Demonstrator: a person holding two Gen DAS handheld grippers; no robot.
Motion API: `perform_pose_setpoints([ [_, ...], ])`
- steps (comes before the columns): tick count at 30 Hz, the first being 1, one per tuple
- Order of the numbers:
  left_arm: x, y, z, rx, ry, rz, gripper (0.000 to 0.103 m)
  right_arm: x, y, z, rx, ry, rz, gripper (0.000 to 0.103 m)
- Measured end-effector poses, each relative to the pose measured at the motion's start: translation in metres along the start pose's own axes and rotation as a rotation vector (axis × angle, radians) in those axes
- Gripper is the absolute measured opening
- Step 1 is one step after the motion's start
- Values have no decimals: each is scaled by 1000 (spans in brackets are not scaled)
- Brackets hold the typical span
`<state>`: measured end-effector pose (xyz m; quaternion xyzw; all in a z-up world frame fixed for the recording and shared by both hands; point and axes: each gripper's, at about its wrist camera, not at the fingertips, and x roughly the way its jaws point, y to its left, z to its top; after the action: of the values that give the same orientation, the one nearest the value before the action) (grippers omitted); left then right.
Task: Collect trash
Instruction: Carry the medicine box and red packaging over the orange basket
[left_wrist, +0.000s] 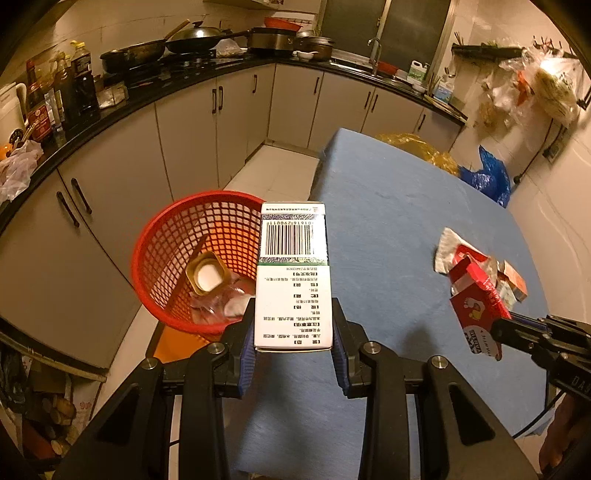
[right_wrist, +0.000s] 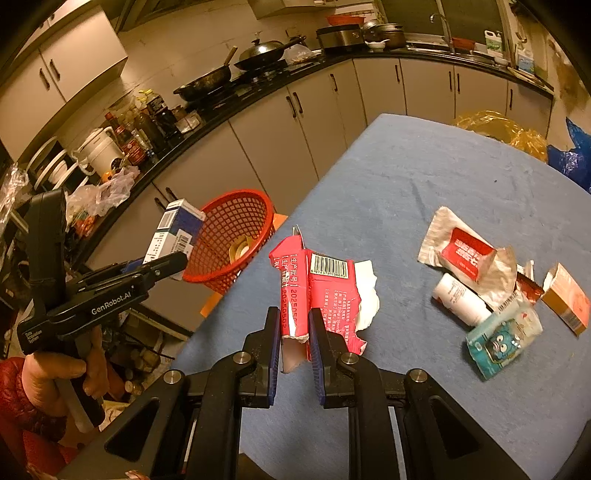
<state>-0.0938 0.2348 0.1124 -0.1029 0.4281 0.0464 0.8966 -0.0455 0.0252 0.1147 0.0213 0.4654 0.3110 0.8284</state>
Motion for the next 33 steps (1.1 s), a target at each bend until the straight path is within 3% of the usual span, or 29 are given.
perform_pose_setpoints([
  [14,17,85,24,-62,12,37,33,50,64,66,18,-6,109,16],
  [33,42,118,34,-54,47,13,33,130,105,113,93,72,202,16],
])
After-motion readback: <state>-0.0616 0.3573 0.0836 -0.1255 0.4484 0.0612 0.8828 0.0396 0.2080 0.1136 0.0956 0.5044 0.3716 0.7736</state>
